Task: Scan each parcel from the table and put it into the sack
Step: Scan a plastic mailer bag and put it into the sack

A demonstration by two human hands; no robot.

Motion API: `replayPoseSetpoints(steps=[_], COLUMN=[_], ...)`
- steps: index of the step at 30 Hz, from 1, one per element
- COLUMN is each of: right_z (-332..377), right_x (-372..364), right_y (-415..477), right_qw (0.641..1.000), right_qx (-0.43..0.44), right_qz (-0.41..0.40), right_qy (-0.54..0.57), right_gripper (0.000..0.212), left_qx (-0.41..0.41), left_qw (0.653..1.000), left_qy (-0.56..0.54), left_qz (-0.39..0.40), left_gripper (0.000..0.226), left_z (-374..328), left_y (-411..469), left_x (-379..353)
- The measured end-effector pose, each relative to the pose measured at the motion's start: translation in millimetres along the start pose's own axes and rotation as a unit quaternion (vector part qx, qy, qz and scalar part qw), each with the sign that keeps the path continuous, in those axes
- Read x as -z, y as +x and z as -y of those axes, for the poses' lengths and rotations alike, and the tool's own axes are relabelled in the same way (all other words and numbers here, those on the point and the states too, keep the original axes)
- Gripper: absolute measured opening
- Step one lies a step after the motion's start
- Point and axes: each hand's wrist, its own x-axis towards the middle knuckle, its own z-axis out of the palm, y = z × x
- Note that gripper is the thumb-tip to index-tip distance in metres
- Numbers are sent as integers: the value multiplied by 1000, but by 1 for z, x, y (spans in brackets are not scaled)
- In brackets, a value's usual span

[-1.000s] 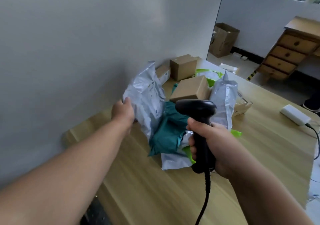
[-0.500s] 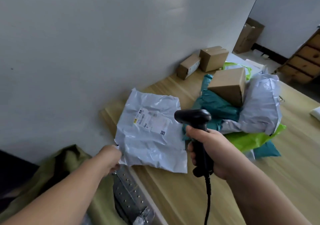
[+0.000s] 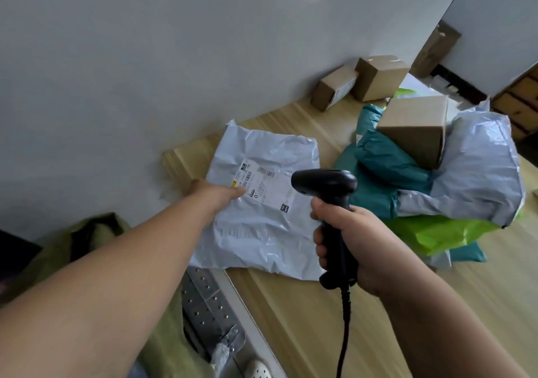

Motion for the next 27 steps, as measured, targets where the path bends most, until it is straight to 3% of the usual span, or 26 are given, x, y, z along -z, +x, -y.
replayPoseSetpoints(steps=[3,8,17,27], right_z=[-4,4,54,80], right_x=[2,9,5,17], right_y=[5,-3,-40,-87], right_qw=[1000,999,984,973], right_qx=[-1,0,62,94], right_qz=[5,35,112,128], right_qy=[1,-32,-127,-166], right_gripper=[31,32,39,39], left_qx=[36,0,-69,-103], left_qw=[998,996,975,970], left_qy=[41,76,180,206], left_qz=[16,55,109,80], left_gripper=[54,33,27,24], left_z=[-1,-18,-78,-106], left_y=[1,-22,-90,-155], left_x=[-9,4,54,58])
